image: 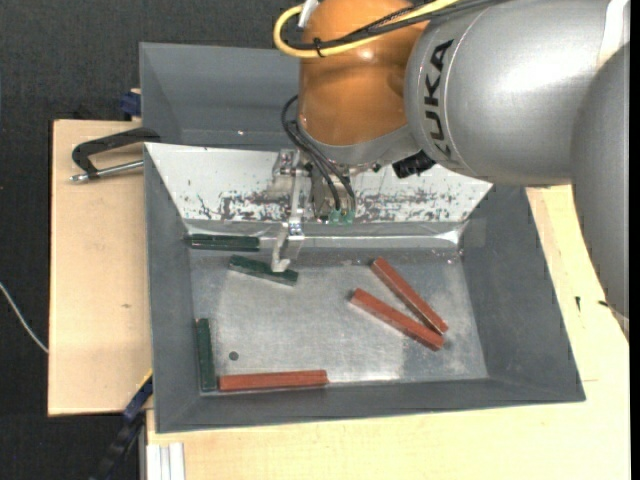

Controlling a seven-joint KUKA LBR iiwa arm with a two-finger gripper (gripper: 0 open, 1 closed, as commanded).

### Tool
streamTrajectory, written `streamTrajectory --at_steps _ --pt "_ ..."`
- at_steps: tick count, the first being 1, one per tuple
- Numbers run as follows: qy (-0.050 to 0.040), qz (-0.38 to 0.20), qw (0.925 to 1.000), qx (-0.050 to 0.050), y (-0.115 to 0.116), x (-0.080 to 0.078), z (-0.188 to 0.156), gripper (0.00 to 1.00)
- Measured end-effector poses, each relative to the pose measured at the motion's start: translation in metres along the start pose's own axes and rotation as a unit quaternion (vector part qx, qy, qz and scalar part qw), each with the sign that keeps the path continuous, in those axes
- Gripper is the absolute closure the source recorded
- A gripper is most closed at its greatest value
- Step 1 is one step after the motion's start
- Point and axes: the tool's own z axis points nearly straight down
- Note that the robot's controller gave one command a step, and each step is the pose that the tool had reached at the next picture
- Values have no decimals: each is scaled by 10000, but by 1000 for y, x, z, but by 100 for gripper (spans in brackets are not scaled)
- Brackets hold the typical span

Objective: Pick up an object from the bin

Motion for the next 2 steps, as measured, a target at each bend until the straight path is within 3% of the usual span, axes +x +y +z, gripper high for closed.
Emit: streamTrajectory --at_steps 1,2 --pt "0 0 10000 0 0 0 0 0" --pt "-30 58 10000 -9 -4 6 50 0"
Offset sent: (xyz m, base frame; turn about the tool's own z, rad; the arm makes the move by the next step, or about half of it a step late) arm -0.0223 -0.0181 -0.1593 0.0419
